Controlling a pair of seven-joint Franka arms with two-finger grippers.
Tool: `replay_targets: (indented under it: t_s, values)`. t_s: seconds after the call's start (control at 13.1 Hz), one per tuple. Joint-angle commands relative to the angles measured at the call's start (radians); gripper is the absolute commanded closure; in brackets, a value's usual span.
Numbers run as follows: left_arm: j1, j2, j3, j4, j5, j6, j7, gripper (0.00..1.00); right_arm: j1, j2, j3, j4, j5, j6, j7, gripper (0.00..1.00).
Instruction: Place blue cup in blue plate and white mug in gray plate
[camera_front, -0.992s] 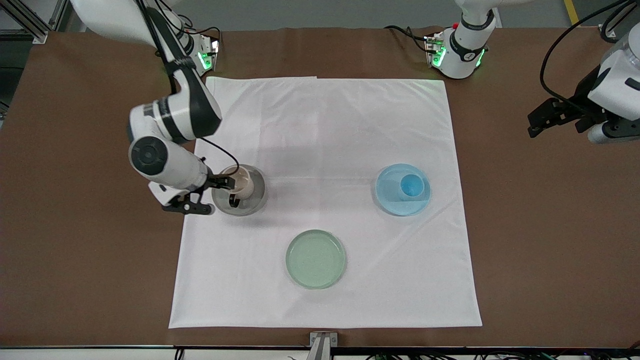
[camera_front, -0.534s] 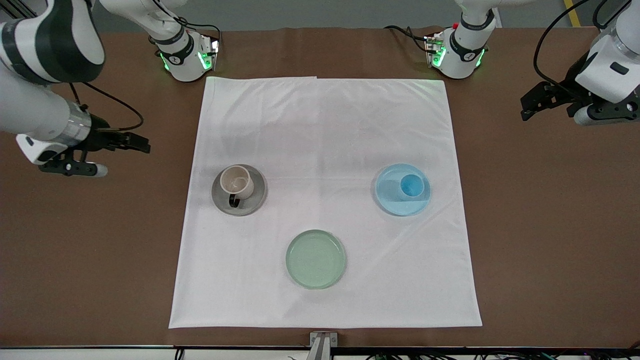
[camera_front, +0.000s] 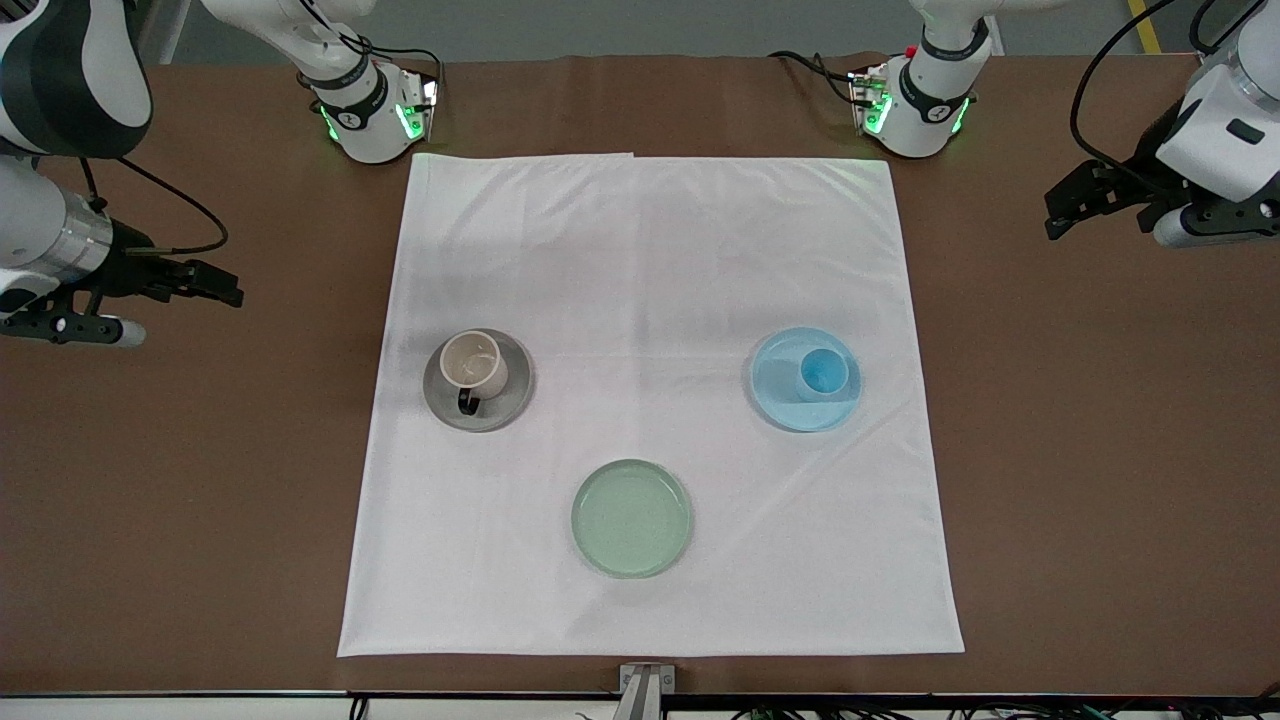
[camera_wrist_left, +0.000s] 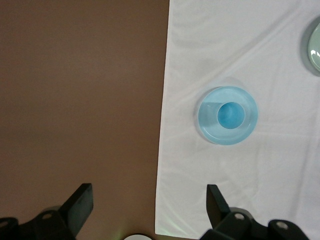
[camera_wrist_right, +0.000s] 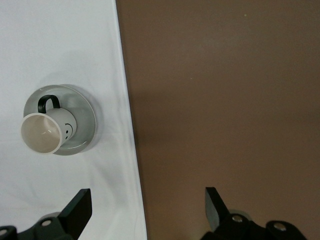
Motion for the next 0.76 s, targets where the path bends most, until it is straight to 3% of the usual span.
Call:
replay_targets:
  t_s: [0.0, 0.31, 0.69]
  values:
    - [0.001, -0.026, 0.005, -0.02, -0.018, 0.006, 0.019, 0.0, -0.047, -0.025, 0.017, 0.009, -0.014, 0.009, -0.033, 0.0]
    - [0.003, -0.049, 0.008, -0.023, -0.016, 0.004, 0.048, 0.0, -0.056, 0.032, 0.018, 0.242, -0.007, -0.043, -0.027, 0.0]
    - [0.003, -0.036, 0.014, -0.014, -0.016, 0.001, 0.047, 0.0, -0.056, 0.037, 0.02, 0.299, -0.001, -0.047, -0.028, 0.0]
